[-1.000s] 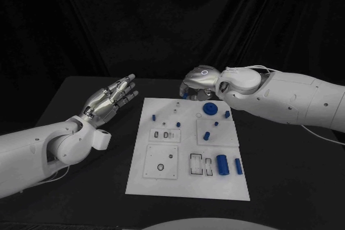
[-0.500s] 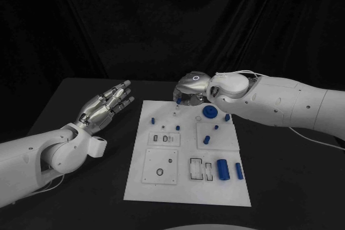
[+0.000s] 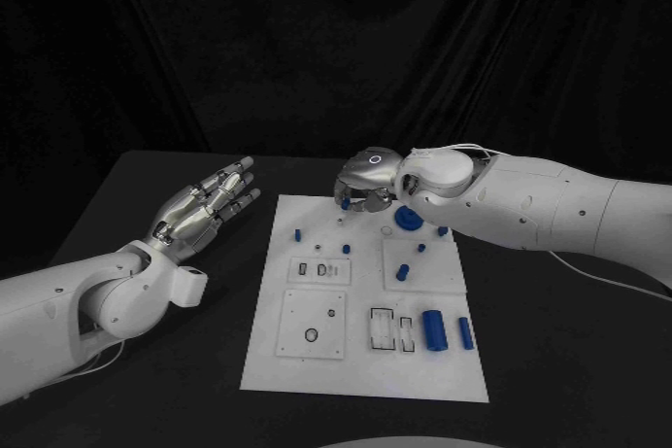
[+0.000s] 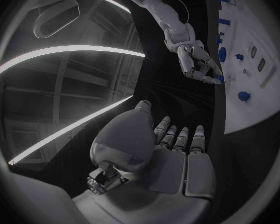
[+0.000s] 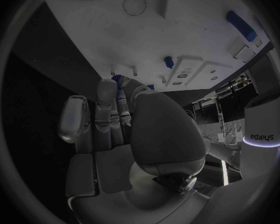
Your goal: Assemble the parts on the task board
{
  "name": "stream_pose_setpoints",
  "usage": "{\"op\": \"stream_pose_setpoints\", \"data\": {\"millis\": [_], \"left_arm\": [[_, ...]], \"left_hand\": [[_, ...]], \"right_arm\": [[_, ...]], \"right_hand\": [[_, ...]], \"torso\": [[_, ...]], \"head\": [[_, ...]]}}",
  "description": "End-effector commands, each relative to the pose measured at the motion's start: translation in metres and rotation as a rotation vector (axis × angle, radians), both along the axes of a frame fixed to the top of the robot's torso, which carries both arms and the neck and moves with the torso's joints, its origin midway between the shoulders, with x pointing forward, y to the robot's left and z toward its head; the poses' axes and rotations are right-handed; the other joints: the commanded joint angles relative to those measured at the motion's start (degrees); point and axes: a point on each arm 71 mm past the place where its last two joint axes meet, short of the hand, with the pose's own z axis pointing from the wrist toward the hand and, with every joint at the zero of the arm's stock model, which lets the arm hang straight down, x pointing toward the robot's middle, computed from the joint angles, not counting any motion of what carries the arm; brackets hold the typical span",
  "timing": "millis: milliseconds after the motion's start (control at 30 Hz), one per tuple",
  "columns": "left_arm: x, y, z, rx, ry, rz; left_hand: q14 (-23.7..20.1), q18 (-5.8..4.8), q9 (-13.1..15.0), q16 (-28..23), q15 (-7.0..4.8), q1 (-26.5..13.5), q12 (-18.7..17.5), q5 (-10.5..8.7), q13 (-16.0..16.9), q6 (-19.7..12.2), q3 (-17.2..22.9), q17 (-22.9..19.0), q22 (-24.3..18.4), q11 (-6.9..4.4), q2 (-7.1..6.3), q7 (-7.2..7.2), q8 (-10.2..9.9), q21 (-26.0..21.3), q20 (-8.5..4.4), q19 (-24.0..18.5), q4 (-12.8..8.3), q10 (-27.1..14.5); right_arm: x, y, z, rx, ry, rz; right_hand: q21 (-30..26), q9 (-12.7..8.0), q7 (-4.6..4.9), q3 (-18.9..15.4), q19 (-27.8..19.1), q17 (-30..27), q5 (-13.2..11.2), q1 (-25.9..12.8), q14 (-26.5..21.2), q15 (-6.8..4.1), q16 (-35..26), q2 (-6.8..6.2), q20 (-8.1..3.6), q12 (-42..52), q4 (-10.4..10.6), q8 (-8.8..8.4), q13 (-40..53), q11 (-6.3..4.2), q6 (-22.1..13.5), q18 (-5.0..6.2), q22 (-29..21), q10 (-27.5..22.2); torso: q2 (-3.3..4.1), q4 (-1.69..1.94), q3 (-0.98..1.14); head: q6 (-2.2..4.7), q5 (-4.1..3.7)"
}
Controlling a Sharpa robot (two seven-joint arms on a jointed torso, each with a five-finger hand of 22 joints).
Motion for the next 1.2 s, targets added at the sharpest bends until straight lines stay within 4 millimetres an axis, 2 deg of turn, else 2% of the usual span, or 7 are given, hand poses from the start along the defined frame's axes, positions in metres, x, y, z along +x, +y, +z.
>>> {"op": "stream_pose_setpoints", "data": {"millis": [33,200,367,667,1067,1200], "left_arm": [[-0.0012,0.0003,0.0096,-0.077,-0.101,-0.001],[-0.0003,0.0010,0.0090,-0.074,-0.096,-0.003],[0.0005,0.0005,0.0085,-0.074,-0.092,-0.008],[0.0024,0.0011,0.0072,-0.066,-0.085,-0.007],[0.0036,-0.0002,0.0062,-0.063,-0.077,-0.014],[0.0038,-0.0003,0.0059,-0.063,-0.074,-0.016]], "left_hand": [[-0.03,0.08,-0.01,-0.21,0.29,0.82,0.31,0.32,0.06,-0.15,0.45,-0.09,-0.07,-0.01,-0.01,0.02,0.27,-0.19,0.04,0.05,-0.08,-0.06],[-0.03,0.06,-0.01,-0.21,0.36,1.08,0.30,0.56,0.06,-0.14,0.56,-0.09,-0.07,-0.02,0.01,0.02,0.27,-0.19,0.08,0.05,-0.14,-0.08],[-0.03,-0.02,0.00,-0.21,0.64,1.73,0.28,1.17,0.04,-0.14,0.92,-0.09,-0.07,-0.09,0.07,0.05,0.26,-0.19,0.28,0.05,-0.27,-0.13],[-0.03,0.03,0.00,-0.21,0.48,2.24,0.24,1.66,0.02,-0.19,1.28,-0.09,-0.07,-0.04,0.18,0.22,0.25,-0.19,0.31,0.05,-0.33,-0.23],[-0.03,0.07,-0.02,-0.21,0.42,2.37,0.22,1.81,0.01,-0.30,1.39,-0.09,-0.07,-0.03,0.19,0.22,0.22,-0.19,0.29,0.05,-0.34,-0.26],[-0.03,0.09,-0.01,-0.21,0.42,2.45,0.22,1.90,0.00,-0.28,1.47,-0.09,-0.07,-0.01,0.22,0.24,0.22,-0.19,0.31,0.05,-0.34,-0.28]], "right_arm": [[0.0023,-0.0030,-0.0033,-0.011,0.009,-0.036],[0.0035,-0.0050,-0.0049,-0.009,0.006,-0.048],[0.0039,-0.0054,-0.0046,-0.001,-0.003,-0.051],[0.0060,-0.0056,-0.0042,0.002,-0.012,-0.067],[0.0113,-0.0042,-0.0080,-0.002,-0.015,-0.083],[0.0115,-0.0027,-0.0099,-0.005,-0.010,-0.083]], "right_hand": [[-0.14,-0.01,0.11,0.36,-0.17,-0.17,-0.24,0.09,-0.03,0.23,-0.09,-0.42,0.25,-0.28,0.03,-0.23,-0.03,0.14,-0.48,-0.37,-0.04,-0.47],[-0.19,0.04,0.20,0.67,-0.22,-0.16,-0.01,0.33,-0.16,0.28,-0.11,-0.45,0.30,-0.61,-0.06,-0.39,-0.02,0.25,-0.62,-0.36,0.01,-0.67],[-0.15,0.11,0.26,1.00,-0.21,0.03,0.45,0.59,-0.18,0.31,0.03,-0.43,0.34,-0.75,-0.19,-0.44,0.03,0.30,-0.61,-0.38,0.14,-0.61],[-0.19,0.17,0.30,1.25,-0.26,0.15,0.86,0.74,-0.19,0.32,0.13,-0.42,0.36,-0.89,-0.27,-0.53,0.06,0.35,-0.66,-0.36,0.15,-0.60],[-0.21,0.18,0.38,1.58,-0.30,0.21,1.23,0.81,-0.24,0.39,0.20,-0.41,0.41,-1.20,-0.30,-0.79,0.04,0.46,-1.00,-0.36,0.22,-0.84],[-0.22,0.18,0.39,1.59,-0.31,0.12,1.24,0.76,-0.28,0.41,0.14,-0.46,0.42,-1.26,-0.28,-0.85,0.04,0.48,-1.09,-0.36,0.23,-0.91]], "torso": [[-0.02,0.05,0.02],[-0.05,-0.06,0.01],[-0.05,0.17,0.02],[-0.13,-0.13,-0.04],[-0.11,0.01,0.01],[-0.13,0.03,-0.02]], "head": [[0.00,0.10],[-0.04,0.07],[0.14,-0.20],[-0.01,-0.12],[0.11,-0.36],[-0.14,-0.27]]}}
